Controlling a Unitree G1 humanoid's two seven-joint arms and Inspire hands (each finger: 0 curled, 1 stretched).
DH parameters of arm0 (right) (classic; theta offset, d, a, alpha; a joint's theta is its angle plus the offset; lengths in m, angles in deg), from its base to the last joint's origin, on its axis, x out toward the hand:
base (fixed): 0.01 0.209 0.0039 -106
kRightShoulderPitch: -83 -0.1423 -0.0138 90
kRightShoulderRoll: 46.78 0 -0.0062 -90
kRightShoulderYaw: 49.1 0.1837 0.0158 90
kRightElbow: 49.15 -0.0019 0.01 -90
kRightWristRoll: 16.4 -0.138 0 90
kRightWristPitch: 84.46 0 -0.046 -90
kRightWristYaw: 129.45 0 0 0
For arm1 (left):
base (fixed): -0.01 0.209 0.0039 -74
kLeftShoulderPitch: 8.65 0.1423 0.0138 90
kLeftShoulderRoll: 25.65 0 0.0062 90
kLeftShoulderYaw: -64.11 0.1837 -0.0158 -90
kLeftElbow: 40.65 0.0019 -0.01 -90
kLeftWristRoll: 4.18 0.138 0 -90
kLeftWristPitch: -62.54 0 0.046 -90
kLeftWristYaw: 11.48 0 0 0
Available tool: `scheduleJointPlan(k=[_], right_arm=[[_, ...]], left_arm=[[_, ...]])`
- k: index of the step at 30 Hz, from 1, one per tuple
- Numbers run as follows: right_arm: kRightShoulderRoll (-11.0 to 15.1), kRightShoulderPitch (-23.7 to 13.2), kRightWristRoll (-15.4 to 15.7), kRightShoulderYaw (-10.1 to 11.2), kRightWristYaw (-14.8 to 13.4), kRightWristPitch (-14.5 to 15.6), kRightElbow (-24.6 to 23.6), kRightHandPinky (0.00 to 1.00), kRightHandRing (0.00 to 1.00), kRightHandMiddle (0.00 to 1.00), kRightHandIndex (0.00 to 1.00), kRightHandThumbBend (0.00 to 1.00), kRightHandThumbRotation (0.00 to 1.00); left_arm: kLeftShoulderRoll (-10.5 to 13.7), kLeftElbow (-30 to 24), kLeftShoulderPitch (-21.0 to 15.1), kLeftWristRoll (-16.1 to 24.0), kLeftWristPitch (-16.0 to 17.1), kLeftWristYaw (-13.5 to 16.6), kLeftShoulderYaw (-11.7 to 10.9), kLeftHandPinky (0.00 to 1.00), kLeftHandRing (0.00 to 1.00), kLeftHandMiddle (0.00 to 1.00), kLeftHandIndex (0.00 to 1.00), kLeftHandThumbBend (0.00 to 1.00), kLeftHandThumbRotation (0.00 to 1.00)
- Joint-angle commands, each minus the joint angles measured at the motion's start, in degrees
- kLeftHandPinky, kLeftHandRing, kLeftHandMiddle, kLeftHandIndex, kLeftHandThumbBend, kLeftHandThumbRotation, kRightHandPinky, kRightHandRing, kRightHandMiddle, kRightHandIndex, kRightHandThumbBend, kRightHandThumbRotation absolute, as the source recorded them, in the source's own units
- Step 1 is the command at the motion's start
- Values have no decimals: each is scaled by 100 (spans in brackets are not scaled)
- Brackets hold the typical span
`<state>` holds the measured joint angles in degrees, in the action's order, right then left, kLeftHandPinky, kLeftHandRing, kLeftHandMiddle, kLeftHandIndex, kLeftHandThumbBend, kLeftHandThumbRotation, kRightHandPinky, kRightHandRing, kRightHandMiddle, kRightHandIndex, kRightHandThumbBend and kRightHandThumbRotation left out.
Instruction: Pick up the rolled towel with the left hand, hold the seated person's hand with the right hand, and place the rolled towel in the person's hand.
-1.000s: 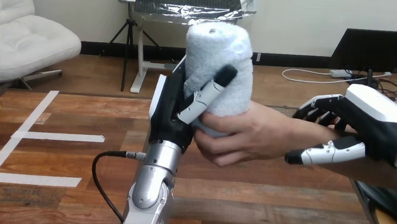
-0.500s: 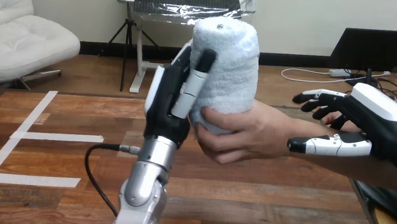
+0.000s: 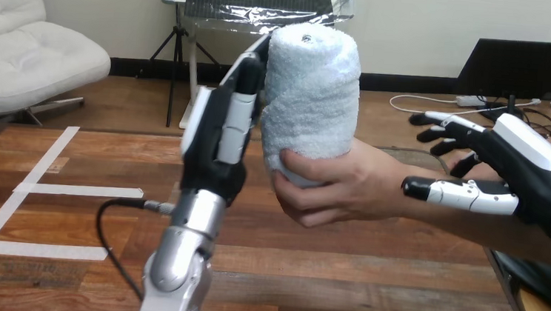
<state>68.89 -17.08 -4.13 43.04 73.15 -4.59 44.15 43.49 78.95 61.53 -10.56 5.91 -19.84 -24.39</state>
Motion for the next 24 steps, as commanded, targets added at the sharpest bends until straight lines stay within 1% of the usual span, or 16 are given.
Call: scheduleJointPlan(k=[1, 4, 10, 14, 16, 17, 19, 20, 22, 23, 24], right_arm=[[-285, 85, -141, 71, -191, -111, 160, 66, 83, 87, 92, 100, 88], [-366, 127, -183, 121, -293, -205, 172, 67, 84, 88, 93, 100, 91], [-631, 221, -463, 261, -477, -323, 165, 72, 85, 89, 93, 100, 95], [-844, 289, -634, 351, -671, -580, 162, 74, 86, 89, 93, 100, 98], [-926, 318, -713, 384, -729, -663, 155, 75, 88, 90, 92, 100, 99], [-1006, 355, -808, 414, -761, -728, 127, 75, 88, 90, 92, 100, 99], [-1083, 398, -915, 442, -792, -802, 97, 77, 89, 91, 92, 100, 100], [-1166, 446, -1004, 465, -828, -890, 60, 78, 90, 91, 92, 100, 100], [-1252, 505, -1096, 489, -868, -993, 16, 80, 91, 92, 92, 100, 100], [-1344, 549, -1181, 507, -908, -1104, -18, 80, 92, 93, 92, 100, 100], [-1401, 579, -1235, 517, -933, -1179, -39, 82, 93, 93, 92, 97, 100]], left_arm=[[-178, -455, 255, -58, -38, 0, 56, 100, 94, 89, 84, 76, 96], [-152, -561, 336, -76, -33, -8, 65, 100, 93, 89, 84, 76, 96], [-101, -840, 513, -160, -109, -55, 85, 100, 92, 88, 83, 77, 96], [-87, -1063, 651, -254, -168, -90, 101, 100, 92, 88, 83, 77, 96], [-78, -1145, 701, -286, -187, -99, 109, 100, 92, 88, 83, 77, 96], [-62, -1216, 742, -295, -192, -102, 114, 100, 92, 88, 83, 77, 96], [-40, -1307, 793, -306, -210, -102, 126, 100, 92, 88, 83, 77, 96], [-22, -1397, 843, -311, -217, -101, 131, 100, 92, 88, 83, 77, 96], [-3, -1516, 910, -317, -236, -100, 141, 100, 91, 88, 83, 77, 97], [11, -1632, 968, -333, -258, -102, 145, 100, 91, 87, 83, 78, 97], [20, -1716, 1010, -345, -280, -103, 149, 100, 91, 87, 83, 78, 98]])
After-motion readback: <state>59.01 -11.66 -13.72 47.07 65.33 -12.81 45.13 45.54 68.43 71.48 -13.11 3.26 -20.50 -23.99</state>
